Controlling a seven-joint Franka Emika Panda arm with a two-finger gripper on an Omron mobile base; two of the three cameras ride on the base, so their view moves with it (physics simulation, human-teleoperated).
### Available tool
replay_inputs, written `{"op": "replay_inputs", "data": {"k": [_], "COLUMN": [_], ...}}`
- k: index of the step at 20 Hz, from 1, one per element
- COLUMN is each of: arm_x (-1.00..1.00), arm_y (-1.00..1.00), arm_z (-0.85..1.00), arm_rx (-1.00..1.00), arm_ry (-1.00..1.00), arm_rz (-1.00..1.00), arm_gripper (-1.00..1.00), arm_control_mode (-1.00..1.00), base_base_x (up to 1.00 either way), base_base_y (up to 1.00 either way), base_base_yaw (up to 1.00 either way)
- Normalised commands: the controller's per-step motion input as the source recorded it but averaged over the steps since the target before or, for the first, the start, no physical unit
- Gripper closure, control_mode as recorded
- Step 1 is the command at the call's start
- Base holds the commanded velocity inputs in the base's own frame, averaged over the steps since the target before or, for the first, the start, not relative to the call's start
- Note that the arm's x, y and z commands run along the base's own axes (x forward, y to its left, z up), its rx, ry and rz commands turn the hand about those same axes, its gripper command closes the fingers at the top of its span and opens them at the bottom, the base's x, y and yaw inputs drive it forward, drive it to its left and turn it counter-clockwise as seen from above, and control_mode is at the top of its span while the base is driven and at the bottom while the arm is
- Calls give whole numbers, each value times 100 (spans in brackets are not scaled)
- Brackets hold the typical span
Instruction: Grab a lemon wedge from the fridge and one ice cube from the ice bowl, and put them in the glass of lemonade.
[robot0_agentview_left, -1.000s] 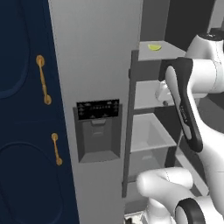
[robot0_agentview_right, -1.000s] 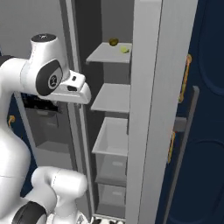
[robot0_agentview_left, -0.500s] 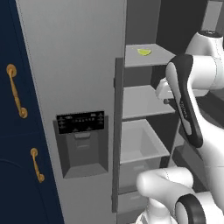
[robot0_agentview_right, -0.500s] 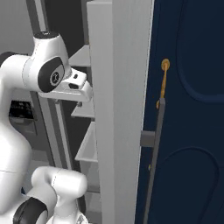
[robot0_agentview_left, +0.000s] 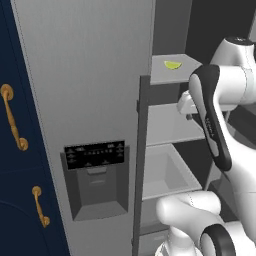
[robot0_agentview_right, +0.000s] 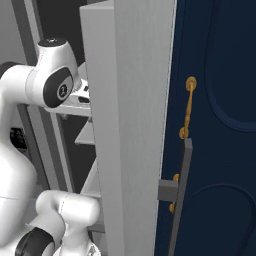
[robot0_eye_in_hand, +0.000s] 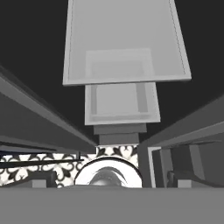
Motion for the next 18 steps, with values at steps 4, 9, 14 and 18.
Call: {"op": "replay_inputs", "data": {"k": [4, 9, 14, 18], "arm_x": [15, -32, -28, 68], "arm_y": [0, 0, 0, 27], "arm_z": [4, 42, 100, 83], "arm_rx": [0, 13, 1, -13], "arm_ry": [-1, -18, -40, -21], "arm_rz": [3, 5, 11, 9], "arm_gripper": [-100, -100, -100, -100], "arm_control_mode": [-100, -100, -100, -100], "base_base_x": [0, 0, 0, 0], "base_base_y": [0, 0, 0, 0], "base_base_yaw": [0, 0, 0, 0]}}
